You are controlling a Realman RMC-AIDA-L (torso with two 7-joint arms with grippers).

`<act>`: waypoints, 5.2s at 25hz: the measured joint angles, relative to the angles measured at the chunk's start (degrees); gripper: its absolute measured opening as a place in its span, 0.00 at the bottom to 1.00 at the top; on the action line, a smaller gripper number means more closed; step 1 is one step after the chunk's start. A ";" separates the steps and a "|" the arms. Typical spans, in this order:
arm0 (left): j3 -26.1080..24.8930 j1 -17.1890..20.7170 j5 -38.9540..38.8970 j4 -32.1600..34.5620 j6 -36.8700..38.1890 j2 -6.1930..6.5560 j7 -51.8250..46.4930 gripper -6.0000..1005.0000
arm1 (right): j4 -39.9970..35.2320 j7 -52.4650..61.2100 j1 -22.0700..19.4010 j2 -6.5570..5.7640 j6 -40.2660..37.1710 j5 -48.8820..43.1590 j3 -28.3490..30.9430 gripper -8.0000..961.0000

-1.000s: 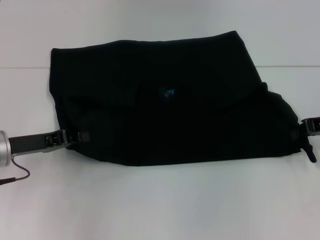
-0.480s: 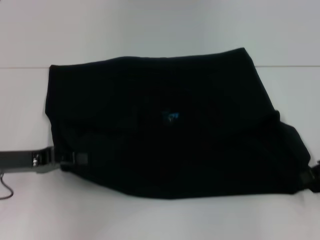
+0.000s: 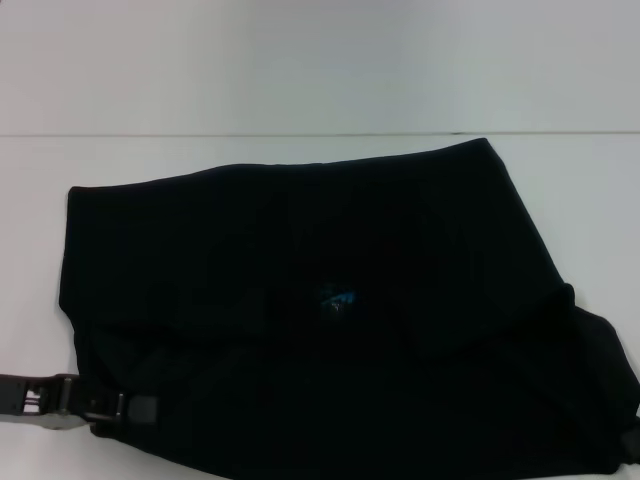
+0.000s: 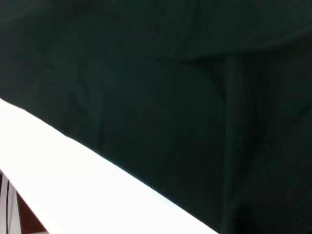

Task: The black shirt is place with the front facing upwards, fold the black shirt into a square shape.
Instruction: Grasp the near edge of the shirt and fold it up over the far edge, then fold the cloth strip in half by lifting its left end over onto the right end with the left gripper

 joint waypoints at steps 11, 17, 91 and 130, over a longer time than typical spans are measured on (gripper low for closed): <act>-5.64 0.13 1.26 0.69 -5.27 0.30 -1.40 0.01 | 0.23 -0.09 0.91 0.20 0.88 -0.51 4.93 0.03; -14.65 -0.70 1.16 0.30 -8.92 0.49 -2.25 0.01 | 1.90 1.94 2.81 -0.53 4.09 0.07 16.37 0.03; -20.70 -13.99 -35.85 -8.53 -72.58 -12.44 21.90 0.43 | 26.05 -46.93 12.31 12.51 68.49 51.35 18.48 0.61; -11.54 10.49 -22.08 -3.76 -33.57 -6.02 -10.17 0.82 | 20.50 -71.25 -5.86 12.26 28.00 49.56 -2.41 0.95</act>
